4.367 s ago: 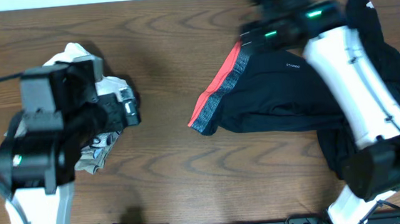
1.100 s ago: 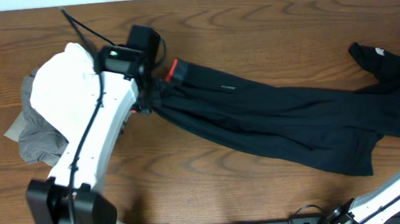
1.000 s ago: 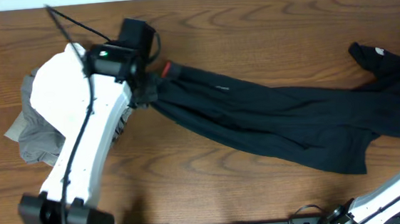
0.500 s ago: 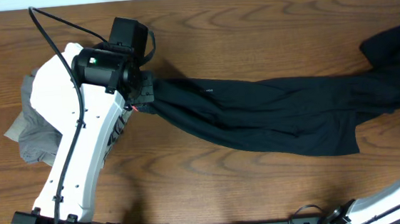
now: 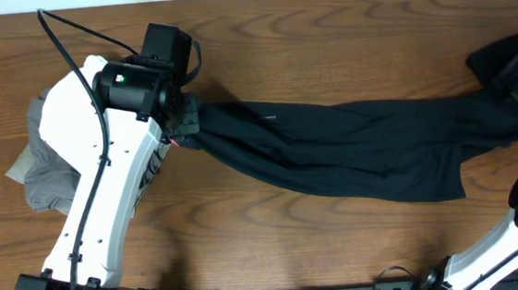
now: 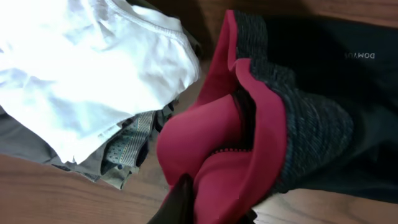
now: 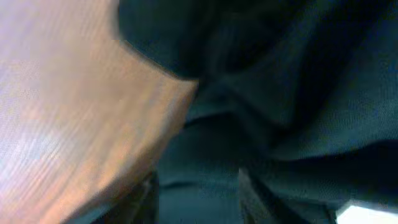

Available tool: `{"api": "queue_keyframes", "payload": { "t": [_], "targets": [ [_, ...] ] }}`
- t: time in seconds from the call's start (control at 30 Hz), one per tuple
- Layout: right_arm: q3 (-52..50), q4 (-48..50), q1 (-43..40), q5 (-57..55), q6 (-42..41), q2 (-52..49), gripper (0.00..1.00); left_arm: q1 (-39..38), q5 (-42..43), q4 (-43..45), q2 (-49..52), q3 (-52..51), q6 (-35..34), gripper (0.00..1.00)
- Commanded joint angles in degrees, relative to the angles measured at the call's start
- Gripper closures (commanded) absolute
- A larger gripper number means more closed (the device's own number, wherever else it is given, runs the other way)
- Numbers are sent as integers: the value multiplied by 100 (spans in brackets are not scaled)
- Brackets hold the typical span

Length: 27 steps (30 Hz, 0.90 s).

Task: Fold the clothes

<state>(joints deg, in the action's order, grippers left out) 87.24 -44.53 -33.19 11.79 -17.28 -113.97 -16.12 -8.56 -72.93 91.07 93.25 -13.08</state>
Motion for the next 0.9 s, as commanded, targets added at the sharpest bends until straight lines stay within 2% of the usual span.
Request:
{"api": "queue_keyframes", "payload": {
  "t": [0.0,0.3,0.5,0.6,0.7,0.87],
  "targets": [
    [-472,538,-177,-487,-595,42,78,46,-111,-28,-11,85,57,90],
    [-1110,1123,-734,-1045,-780,-17,88,46,-111,-13,-11,85,57,89],
    [-1381,1314,-1043,-1134,-907,-463,93,46,-111,-17,-11,85,55,89],
    [-1379,1283,-1196,-1541,-905,-632,99,46,-111,-35,-11,85,57,89],
    [-1226,1132,-1484,-1974,-905,-555,99,46,-111,-35,-11,85,57,89],
    [-387,619,-2151,-1998,-901,-267,99,46,-111,-35,-11,85,57,89]
  ]
}}
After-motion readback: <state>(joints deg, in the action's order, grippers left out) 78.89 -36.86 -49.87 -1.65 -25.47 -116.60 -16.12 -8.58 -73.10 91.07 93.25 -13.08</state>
